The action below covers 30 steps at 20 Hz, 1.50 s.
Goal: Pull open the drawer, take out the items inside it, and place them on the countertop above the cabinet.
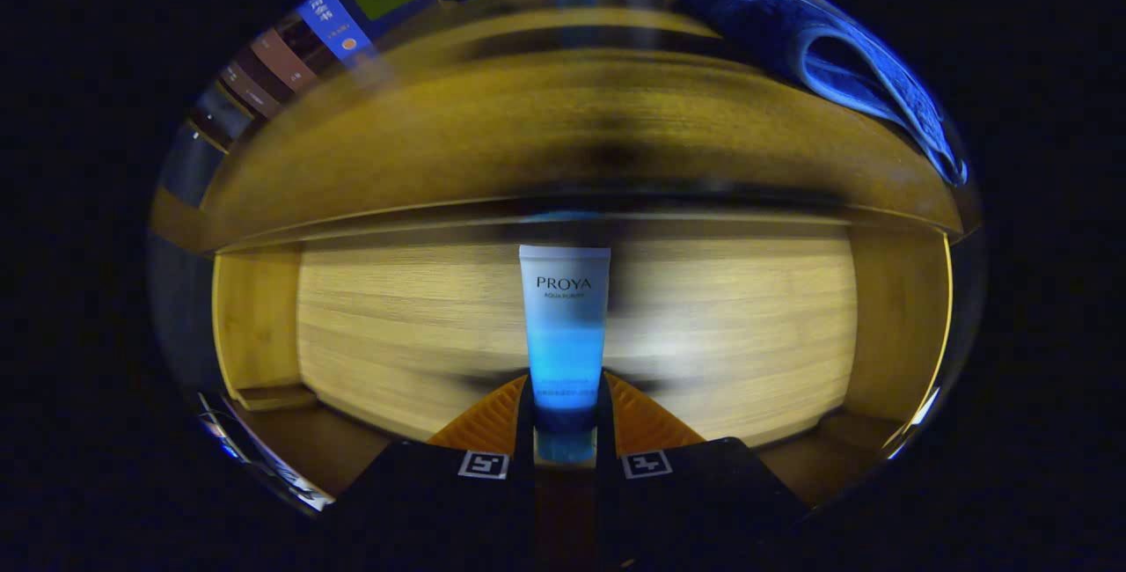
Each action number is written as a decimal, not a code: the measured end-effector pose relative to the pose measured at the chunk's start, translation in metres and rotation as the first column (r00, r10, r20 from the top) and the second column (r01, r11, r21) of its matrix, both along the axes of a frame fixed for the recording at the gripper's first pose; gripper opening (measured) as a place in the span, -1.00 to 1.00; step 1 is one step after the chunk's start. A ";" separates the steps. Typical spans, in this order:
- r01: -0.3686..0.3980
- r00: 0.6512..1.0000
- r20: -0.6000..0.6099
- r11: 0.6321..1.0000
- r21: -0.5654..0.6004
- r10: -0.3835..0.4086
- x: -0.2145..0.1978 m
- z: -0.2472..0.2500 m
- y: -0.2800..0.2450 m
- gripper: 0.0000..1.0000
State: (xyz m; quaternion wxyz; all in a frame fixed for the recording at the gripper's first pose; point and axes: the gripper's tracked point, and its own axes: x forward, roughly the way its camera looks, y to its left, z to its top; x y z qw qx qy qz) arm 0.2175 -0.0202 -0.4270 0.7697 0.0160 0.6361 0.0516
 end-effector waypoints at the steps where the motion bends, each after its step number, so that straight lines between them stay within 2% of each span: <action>1: -0.013 1.000 0.014 1.000 0.008 0.013 -0.001 0.010 0.002 -0.36; 6: -0.058 0.995 0.090 0.995 0.085 0.050 -0.024 0.069 0.009 -0.37; 10: -0.100 0.982 0.170 0.989 0.112 0.080 -0.020 0.117 0.024 -0.37; 16: -0.051 0.969 0.246 0.995 0.089 0.028 0.046 0.154 0.025 -0.37; 18: -0.036 0.967 0.255 0.998 0.048 0.022 0.078 0.156 0.021 -0.37; 20: -0.051 0.970 0.237 0.999 0.006 0.049 0.095 0.153 0.017 -0.37; 24: -0.017 0.975 0.219 0.999 -0.029 0.023 0.132 0.140 0.024 -0.37; 27: -0.047 0.979 0.195 0.996 -0.081 0.062 0.146 0.128 0.027 -0.36; 30: -0.005 0.989 0.150 0.997 -0.080 0.017 0.148 0.115 0.028 -0.37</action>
